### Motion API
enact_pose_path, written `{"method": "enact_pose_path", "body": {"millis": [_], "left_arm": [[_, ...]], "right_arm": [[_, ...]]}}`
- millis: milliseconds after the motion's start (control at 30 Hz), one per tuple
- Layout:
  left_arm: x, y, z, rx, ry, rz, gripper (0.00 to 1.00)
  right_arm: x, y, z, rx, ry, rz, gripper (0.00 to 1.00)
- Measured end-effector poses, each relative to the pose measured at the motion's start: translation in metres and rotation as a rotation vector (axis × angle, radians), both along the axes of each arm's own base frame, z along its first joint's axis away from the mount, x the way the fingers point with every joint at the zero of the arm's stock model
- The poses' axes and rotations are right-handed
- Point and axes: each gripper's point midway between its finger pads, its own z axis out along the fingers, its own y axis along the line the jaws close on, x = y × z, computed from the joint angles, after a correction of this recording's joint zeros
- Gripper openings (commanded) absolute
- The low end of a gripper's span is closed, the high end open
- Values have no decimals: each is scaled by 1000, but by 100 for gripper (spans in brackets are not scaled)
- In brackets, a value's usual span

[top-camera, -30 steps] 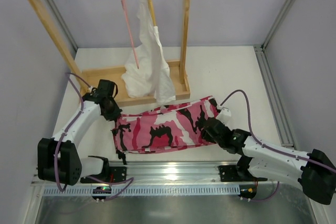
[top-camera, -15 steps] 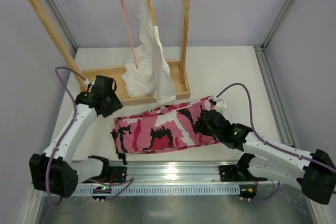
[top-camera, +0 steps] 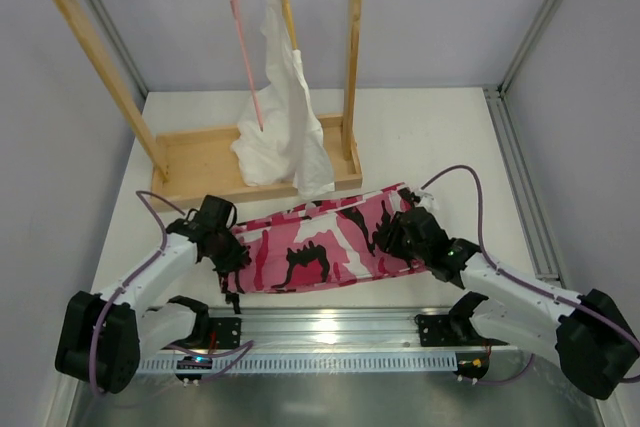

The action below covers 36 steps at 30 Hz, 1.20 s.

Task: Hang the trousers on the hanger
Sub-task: Fold the trousers, then grab a hanger with the left arm

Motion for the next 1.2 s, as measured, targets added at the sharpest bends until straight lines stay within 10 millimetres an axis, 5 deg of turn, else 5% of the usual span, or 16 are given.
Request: {"method": "enact_pose_path", "body": {"millis": [233,500,733,800,933,1067,1200], "left_arm": [[37,-1,29,23,-111,23,22],[41,7,10,91,-60,32,21],[52,3,10,102,-51,1,31],[63,4,26,117,-92,-8,48],[99,10,103,159,-289,-3,67],[132,12,236,146,-630,-1,74],[141,13,340,120,-888,-5,76]], "right_arm": [[19,-21,48,36,-111,-131,37],[10,-98,-15,40,33,-479,37],[15,-108,-11,63,30,-536,38],[14,-108,-6,44,34,-511,42],[19,-103,16,11,12,-425,48],[40,-90,70,-16,-49,-299,56],[57,-70,119,22,-137,-174,72]]}}
